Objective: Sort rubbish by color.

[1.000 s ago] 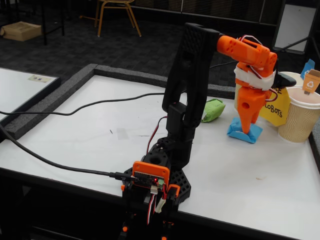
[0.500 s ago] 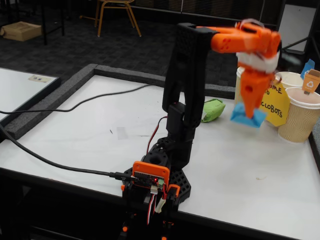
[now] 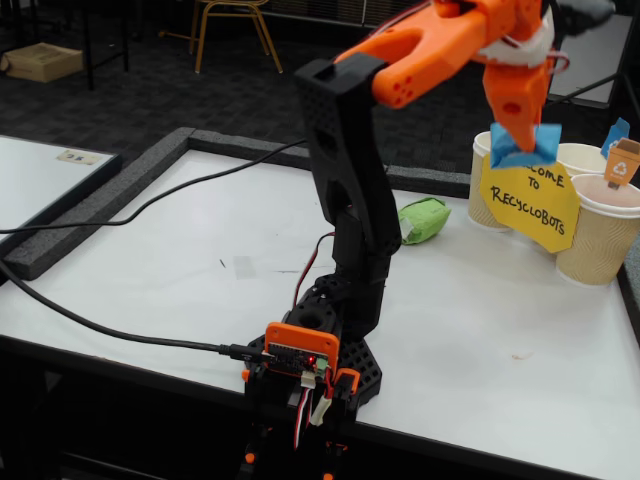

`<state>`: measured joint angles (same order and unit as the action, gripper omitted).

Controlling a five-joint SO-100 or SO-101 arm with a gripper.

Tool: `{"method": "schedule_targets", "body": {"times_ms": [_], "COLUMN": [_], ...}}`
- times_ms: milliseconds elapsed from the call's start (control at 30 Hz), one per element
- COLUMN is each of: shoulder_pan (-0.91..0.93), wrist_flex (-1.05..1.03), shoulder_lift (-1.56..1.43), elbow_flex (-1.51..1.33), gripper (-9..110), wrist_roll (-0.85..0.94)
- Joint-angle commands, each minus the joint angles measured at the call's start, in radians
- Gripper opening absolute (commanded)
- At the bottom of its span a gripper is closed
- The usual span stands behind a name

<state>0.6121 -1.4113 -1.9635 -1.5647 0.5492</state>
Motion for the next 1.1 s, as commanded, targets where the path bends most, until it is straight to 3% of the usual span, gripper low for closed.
{"method": "schedule_targets", "body": {"times_ms": [0,400,700,1067], "shoulder_pan": [0.023,0.023,0.025,0.025], "wrist_flex": [0.023,0.069,0.416,0.877], "shoulder_lift": [-0.184,-0.236,-0.189,0.084], "elbow_flex": [0.086,0.071,-0.015,0.017], "gripper": [2,2,2,2], "wrist_roll": [0.169,0.753,0.778,0.778]}}
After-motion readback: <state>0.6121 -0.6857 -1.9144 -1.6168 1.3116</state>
